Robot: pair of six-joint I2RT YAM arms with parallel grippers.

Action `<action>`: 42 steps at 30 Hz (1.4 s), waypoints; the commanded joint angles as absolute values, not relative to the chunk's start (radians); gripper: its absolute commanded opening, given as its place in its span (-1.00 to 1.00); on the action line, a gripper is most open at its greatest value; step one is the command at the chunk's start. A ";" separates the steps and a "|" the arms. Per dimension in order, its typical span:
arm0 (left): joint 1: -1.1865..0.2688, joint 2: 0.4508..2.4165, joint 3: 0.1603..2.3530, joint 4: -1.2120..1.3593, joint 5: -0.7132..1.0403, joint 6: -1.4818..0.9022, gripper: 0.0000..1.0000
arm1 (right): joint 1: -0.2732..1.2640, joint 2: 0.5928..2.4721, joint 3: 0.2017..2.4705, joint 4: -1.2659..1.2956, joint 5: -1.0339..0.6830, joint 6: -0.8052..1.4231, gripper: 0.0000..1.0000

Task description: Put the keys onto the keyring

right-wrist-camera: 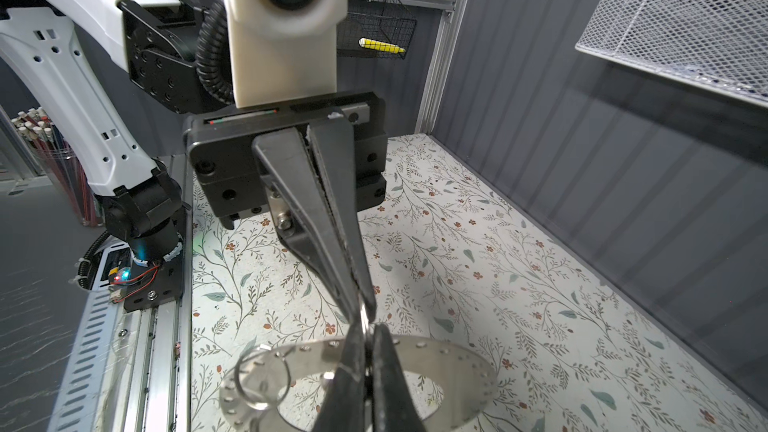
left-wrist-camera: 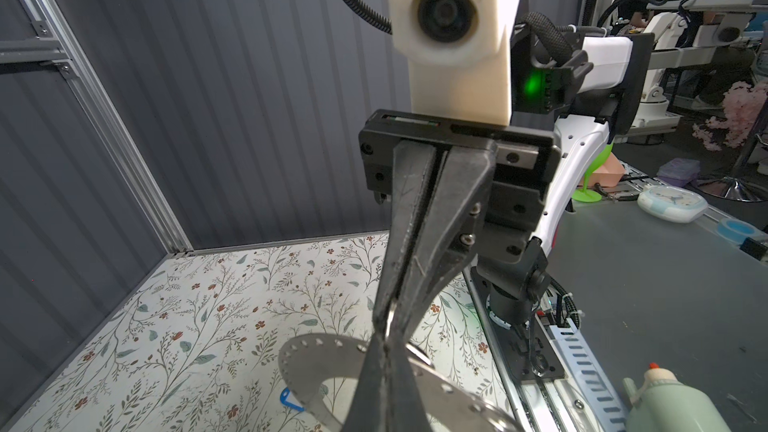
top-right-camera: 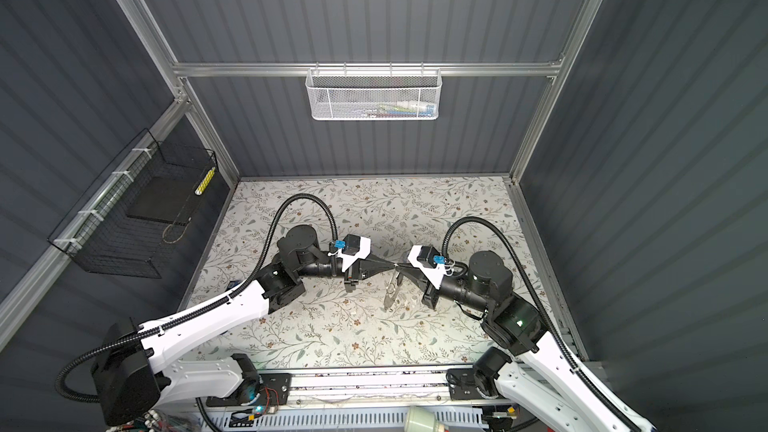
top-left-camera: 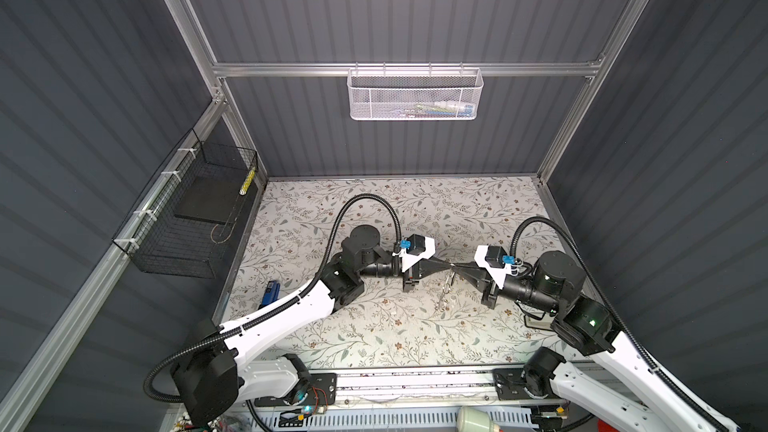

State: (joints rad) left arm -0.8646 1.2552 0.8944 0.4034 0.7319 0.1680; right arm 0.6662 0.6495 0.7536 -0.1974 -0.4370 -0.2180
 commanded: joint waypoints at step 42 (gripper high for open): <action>-0.868 1.368 1.317 -0.469 0.604 0.736 -0.49 | 0.659 0.874 0.978 -0.502 -0.485 -0.198 -1.00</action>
State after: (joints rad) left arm -0.8631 1.3540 1.2804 -0.4492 0.5694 0.7303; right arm 0.6605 0.8791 0.9504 -0.5110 -0.4561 -0.2092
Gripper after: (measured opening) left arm 0.257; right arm 0.047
